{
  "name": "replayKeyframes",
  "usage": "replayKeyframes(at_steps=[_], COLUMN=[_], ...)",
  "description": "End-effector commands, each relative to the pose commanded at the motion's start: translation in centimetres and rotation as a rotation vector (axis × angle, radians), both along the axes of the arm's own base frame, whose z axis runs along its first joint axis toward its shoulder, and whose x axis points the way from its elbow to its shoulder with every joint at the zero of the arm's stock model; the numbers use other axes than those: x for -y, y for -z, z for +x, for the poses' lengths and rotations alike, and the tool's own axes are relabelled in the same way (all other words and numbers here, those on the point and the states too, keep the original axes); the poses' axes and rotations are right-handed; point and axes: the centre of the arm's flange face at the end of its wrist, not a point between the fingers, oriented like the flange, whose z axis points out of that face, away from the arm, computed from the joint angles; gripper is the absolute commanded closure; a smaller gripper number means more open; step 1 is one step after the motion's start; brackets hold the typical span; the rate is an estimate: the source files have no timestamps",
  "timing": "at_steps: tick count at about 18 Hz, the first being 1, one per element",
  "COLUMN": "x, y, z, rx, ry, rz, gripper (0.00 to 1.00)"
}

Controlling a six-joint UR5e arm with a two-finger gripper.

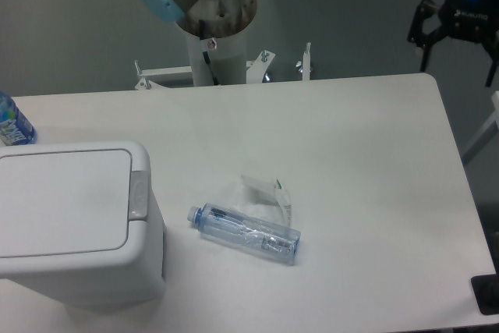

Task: Open the trash can
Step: 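Move the gripper down from its raised pose toward the trash can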

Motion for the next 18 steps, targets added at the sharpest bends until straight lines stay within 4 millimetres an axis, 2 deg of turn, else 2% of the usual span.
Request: replayKeyframes(at_steps=[2,5,7,10,13,18], x=[-0.2,-2.2,-3.0,-6.0,-8.2,-12.6], y=[0.1,-0.1,-0.1,0.3,0.3,0.9], z=[0.1,1.1,1.2,2.5,3.4,6.4], rx=[0.006,0.000,-0.011,0.035,0.052,0.141], ry=[-0.012,0.011,-0.036,-0.143,-0.223,-0.356], rz=[0.004,0.023,0.048,0.088,0.129,0.173], gripper=[0.00,0.00,0.00,0.00,0.00,0.00])
